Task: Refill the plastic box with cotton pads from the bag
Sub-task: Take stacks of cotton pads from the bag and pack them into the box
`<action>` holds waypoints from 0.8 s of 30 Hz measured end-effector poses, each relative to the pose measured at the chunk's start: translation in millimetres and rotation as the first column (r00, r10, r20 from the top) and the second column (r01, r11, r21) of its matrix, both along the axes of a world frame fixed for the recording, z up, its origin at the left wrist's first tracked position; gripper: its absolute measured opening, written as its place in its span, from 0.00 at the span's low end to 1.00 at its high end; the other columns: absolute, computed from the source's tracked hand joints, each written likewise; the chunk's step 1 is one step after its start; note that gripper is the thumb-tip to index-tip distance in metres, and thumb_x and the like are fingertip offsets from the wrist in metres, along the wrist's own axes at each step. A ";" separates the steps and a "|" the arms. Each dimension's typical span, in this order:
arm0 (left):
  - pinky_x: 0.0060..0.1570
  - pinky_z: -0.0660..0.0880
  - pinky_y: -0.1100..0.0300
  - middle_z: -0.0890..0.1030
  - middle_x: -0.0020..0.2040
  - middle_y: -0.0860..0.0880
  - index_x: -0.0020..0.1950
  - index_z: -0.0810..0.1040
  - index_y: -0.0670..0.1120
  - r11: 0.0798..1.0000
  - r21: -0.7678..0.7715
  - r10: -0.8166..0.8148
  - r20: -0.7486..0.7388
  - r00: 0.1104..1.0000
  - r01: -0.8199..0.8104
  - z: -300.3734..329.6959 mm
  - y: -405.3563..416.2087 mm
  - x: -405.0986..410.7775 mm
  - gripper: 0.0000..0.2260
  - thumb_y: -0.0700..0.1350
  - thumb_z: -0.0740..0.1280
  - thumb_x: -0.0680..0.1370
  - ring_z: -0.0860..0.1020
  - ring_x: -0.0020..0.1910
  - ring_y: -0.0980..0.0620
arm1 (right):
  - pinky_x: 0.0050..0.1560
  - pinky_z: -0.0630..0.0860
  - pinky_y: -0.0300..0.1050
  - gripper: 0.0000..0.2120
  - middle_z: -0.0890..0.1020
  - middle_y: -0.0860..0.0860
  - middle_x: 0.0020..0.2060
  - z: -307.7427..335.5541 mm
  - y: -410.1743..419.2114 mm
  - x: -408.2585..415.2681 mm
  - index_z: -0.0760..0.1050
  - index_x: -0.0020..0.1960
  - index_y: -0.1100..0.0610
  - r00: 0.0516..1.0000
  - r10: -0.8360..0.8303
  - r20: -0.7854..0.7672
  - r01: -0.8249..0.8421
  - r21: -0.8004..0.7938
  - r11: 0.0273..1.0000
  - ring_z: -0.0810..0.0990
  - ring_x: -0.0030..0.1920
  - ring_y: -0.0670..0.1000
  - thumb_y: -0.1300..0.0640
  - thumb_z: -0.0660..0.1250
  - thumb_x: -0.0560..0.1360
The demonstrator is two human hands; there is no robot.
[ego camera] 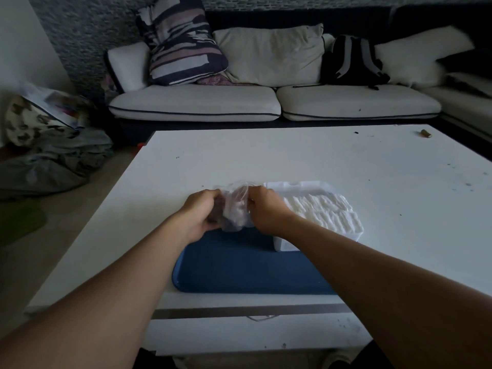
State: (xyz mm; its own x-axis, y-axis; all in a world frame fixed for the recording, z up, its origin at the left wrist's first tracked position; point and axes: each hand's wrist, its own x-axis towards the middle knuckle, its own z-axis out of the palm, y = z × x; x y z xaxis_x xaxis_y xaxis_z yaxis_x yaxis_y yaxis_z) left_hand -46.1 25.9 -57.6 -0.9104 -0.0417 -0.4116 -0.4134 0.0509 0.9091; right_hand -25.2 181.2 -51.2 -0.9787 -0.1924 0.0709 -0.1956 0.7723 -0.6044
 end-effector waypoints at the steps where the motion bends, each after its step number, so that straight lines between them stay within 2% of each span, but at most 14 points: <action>1: 0.54 0.81 0.45 0.83 0.47 0.43 0.47 0.80 0.44 1.000 0.018 0.004 -0.004 1.000 -0.004 1.8 1.6 0.3 0.08 0.42 0.62 0.82 0.81 0.47 0.44 | 0.40 0.76 0.40 0.07 0.83 0.53 0.46 1.9 1.2 -1.0 0.79 0.49 0.59 0.999 -0.028 -0.020 0.027 -0.028 0.999 0.80 0.45 0.52 0.65 0.62 0.78; 3: 0.47 0.82 0.49 0.84 0.47 0.44 0.49 0.80 0.44 0.999 0.032 -0.029 -0.024 0.999 0.030 5.9 4.0 2.4 0.09 0.43 0.62 0.83 0.82 0.46 0.45 | 0.46 0.81 0.45 0.11 0.85 0.54 0.47 6.3 4.4 -2.4 0.80 0.57 0.59 0.993 -0.098 -0.067 0.096 -0.035 0.995 0.84 0.47 0.54 0.63 0.64 0.77; 6: 0.35 0.78 0.56 0.82 0.37 0.48 0.46 0.79 0.45 0.996 0.011 -0.091 -0.079 0.993 0.092 11.0 9.0 4.7 0.10 0.44 0.61 0.84 0.80 0.31 0.52 | 0.47 0.76 0.37 0.17 0.82 0.51 0.52 8.2 7.3 -3.1 0.77 0.61 0.54 0.987 -0.145 -0.073 0.139 -0.083 0.987 0.82 0.50 0.50 0.66 0.67 0.74; 8: 0.34 0.76 0.57 0.81 0.32 0.50 0.44 0.78 0.45 0.994 0.003 -0.106 -0.098 0.989 0.107 14.2 13.8 6.1 0.11 0.43 0.61 0.84 0.78 0.25 0.55 | 0.50 0.71 0.31 0.20 0.80 0.51 0.57 10.7 11.2 -2.2 0.76 0.62 0.56 0.990 -0.128 -0.056 0.122 -0.105 0.987 0.79 0.55 0.48 0.67 0.72 0.71; 10: 0.33 0.75 0.58 0.80 0.29 0.51 0.43 0.77 0.45 0.995 0.008 -0.095 -0.103 0.990 0.096 17.5 16.2 7.6 0.11 0.42 0.61 0.84 0.77 0.24 0.54 | 0.50 0.69 0.29 0.19 0.78 0.52 0.58 15.7 14.7 0.9 0.76 0.62 0.60 0.995 -0.091 -0.028 0.089 -0.064 0.994 0.78 0.57 0.48 0.68 0.72 0.72; 12: 0.31 0.75 0.59 0.79 0.29 0.50 0.43 0.76 0.44 0.998 0.027 -0.061 -0.086 0.994 0.064 18.8 15.6 7.2 0.10 0.42 0.61 0.84 0.75 0.25 0.53 | 0.47 0.69 0.32 0.13 0.76 0.51 0.54 19.1 17.8 3.9 0.74 0.59 0.62 0.997 -0.069 0.014 0.070 -0.013 0.997 0.76 0.55 0.50 0.67 0.69 0.76; 14: 0.26 0.75 0.61 0.79 0.27 0.50 0.44 0.76 0.44 0.998 0.057 -0.023 -0.067 0.997 0.027 19.3 15.1 6.6 0.10 0.41 0.60 0.84 0.76 0.23 0.54 | 0.41 0.68 0.30 0.09 0.75 0.52 0.52 19.6 21.9 4.2 0.70 0.55 0.60 0.995 -0.095 0.041 0.098 -0.074 0.992 0.76 0.53 0.51 0.68 0.67 0.77; 16: 0.25 0.75 0.61 0.81 0.29 0.50 0.47 0.77 0.43 0.996 0.090 0.012 -0.059 0.998 -0.006 20.1 15.1 5.9 0.09 0.41 0.59 0.84 0.78 0.23 0.54 | 0.45 0.71 0.31 0.14 0.78 0.53 0.54 20.7 22.8 5.0 0.71 0.57 0.60 0.995 -0.086 0.056 0.092 -0.128 0.987 0.78 0.54 0.53 0.64 0.73 0.74; 18: 0.29 0.78 0.59 0.84 0.36 0.47 0.51 0.78 0.42 0.990 0.136 0.050 -0.040 0.998 -0.044 22.3 16.4 5.4 0.09 0.41 0.60 0.84 0.81 0.30 0.51 | 0.55 0.77 0.41 0.28 0.79 0.53 0.57 19.5 24.0 5.7 0.71 0.61 0.61 0.994 -0.051 0.097 0.061 -0.108 0.992 0.78 0.54 0.51 0.57 0.81 0.68; 19: 0.30 0.79 0.58 0.85 0.41 0.45 0.52 0.79 0.41 0.986 0.157 0.067 -0.029 0.997 -0.061 23.4 17.5 5.2 0.09 0.41 0.60 0.84 0.82 0.34 0.50 | 0.56 0.78 0.43 0.30 0.79 0.52 0.56 18.3 24.0 6.5 0.71 0.62 0.61 0.995 -0.040 0.094 0.050 -0.107 0.993 0.78 0.54 0.51 0.55 0.82 0.66; 21: 0.33 0.80 0.57 0.85 0.46 0.43 0.53 0.79 0.40 0.981 0.182 0.078 -0.019 0.997 -0.074 25.9 20.5 5.5 0.09 0.41 0.60 0.84 0.83 0.39 0.48 | 0.50 0.77 0.36 0.22 0.79 0.52 0.52 19.1 22.7 9.1 0.73 0.59 0.62 0.998 -0.028 0.056 0.038 -0.176 0.984 0.78 0.51 0.51 0.59 0.78 0.71; 22: 0.33 0.80 0.56 0.85 0.47 0.42 0.54 0.79 0.40 0.977 0.194 0.088 -0.016 0.996 -0.083 26.9 22.0 5.1 0.09 0.40 0.60 0.84 0.84 0.40 0.47 | 0.48 0.78 0.36 0.16 0.80 0.52 0.50 18.5 22.9 9.2 0.74 0.57 0.62 0.999 -0.045 0.014 0.047 -0.193 0.980 0.79 0.50 0.51 0.60 0.75 0.72; 24: 0.36 0.82 0.55 0.85 0.47 0.42 0.54 0.79 0.40 0.968 0.225 0.114 -0.009 0.993 -0.109 28.6 24.0 4.5 0.08 0.40 0.60 0.84 0.84 0.40 0.46 | 0.49 0.82 0.49 0.10 0.83 0.54 0.46 17.6 23.6 6.7 0.77 0.50 0.62 0.991 -0.083 -0.108 0.068 -0.138 0.988 0.82 0.46 0.54 0.61 0.74 0.71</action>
